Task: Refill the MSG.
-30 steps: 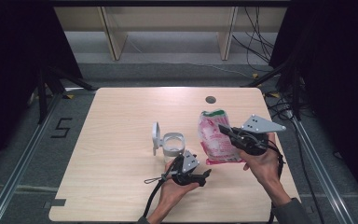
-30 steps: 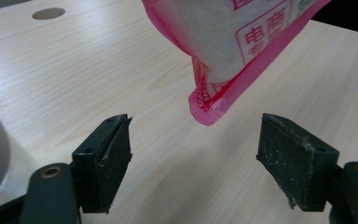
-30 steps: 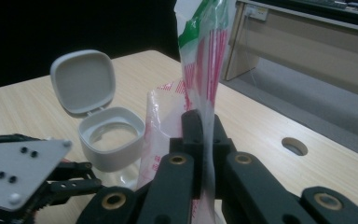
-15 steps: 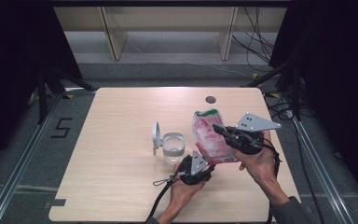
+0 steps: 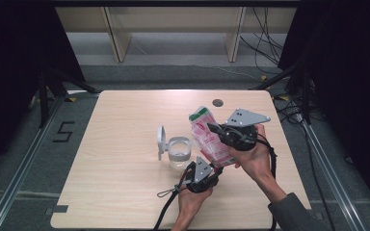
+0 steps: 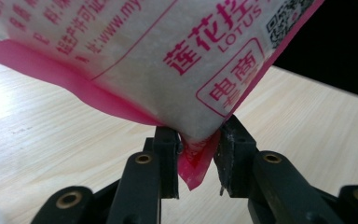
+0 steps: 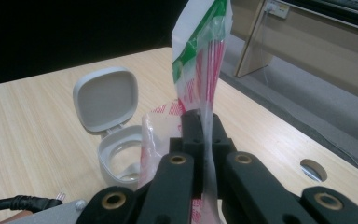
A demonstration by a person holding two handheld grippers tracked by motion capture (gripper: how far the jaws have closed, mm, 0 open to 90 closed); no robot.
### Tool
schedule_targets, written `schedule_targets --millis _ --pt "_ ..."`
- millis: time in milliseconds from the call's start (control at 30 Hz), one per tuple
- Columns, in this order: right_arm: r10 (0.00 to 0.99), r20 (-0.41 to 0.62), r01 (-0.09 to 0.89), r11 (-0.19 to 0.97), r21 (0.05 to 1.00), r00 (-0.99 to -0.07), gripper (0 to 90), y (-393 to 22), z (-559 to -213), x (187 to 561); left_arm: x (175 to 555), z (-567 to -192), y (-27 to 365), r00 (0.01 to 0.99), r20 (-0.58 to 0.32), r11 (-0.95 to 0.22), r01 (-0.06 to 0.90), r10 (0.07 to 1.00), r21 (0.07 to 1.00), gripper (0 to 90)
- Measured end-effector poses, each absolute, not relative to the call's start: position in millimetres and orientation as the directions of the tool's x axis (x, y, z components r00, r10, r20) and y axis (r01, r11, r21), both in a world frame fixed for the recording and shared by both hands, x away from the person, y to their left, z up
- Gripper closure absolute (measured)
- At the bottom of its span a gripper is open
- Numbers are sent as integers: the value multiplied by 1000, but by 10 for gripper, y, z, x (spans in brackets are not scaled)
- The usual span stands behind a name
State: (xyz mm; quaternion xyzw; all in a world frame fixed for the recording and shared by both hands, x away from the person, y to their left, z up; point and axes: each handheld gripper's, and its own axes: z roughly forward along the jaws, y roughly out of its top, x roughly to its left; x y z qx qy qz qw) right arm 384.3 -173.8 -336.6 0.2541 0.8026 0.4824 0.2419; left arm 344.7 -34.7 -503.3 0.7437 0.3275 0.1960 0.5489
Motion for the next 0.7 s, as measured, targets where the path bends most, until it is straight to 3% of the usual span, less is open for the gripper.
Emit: schedule_targets --millis 200,700 --pt "635 -126 190 406 894 -762 900 -1669 -3314 3891 3447 -5022 -322 686 -127 -110 291 716 950 712" --pt "619 -105 238 446 863 -778 900 -1426 -3348 3999 3447 -5094 -285 685 -124 -99 277 718 956 712"
